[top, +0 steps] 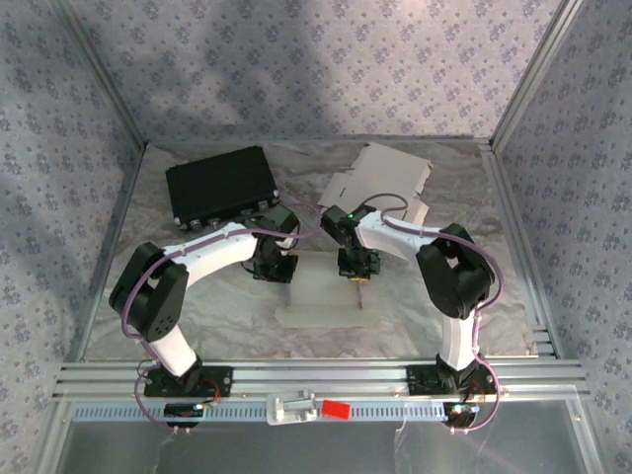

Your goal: Fold the paper box

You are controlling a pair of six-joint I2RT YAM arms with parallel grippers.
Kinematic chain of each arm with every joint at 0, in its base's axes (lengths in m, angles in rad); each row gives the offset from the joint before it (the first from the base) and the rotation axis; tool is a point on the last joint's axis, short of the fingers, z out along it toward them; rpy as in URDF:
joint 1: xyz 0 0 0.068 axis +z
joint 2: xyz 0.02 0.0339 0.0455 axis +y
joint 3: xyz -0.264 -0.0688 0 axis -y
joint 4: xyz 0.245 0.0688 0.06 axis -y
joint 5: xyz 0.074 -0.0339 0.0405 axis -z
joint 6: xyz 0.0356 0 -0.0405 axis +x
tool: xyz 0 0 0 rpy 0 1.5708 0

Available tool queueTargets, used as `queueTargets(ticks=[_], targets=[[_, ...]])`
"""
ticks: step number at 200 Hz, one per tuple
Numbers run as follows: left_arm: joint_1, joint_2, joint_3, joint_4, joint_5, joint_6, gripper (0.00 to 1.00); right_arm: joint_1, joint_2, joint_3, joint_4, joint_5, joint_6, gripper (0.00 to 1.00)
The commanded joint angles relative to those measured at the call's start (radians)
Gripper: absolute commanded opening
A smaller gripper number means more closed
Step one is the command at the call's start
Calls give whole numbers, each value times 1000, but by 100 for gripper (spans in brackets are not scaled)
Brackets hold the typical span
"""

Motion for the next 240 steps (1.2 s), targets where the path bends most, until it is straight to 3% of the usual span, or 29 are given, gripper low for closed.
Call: queueTargets(ticks=[1, 24, 41, 83, 115, 147, 168, 198, 240], targets=[[4, -51, -7, 5, -41, -20, 0, 15, 49, -23, -62, 28, 33, 12], [2, -66, -8, 4, -63, -21, 0, 27, 72, -6, -108, 78, 38, 12], [1, -84, -15, 10, -76, -25, 0, 46, 93, 35, -184, 153, 41, 0], [1, -118, -36, 36, -92, -40, 0, 89, 128, 151, -314, 271, 41, 0], [1, -119, -44, 50, -99, -44, 0, 87, 134, 168, -300, 236, 37, 0], [1, -121, -50, 53, -105, -52, 0, 51, 27, 55, -119, 124, 7, 0], [1, -127, -54, 53, -116, -54, 0, 21, -48, -15, -8, 59, -23, 10], [1, -132, -57, 52, -123, -56, 0, 1, -77, -54, 17, 26, -34, 23], [1, -137, -62, 53, -126, -56, 0, -3, -86, -102, 42, -3, -28, 25]])
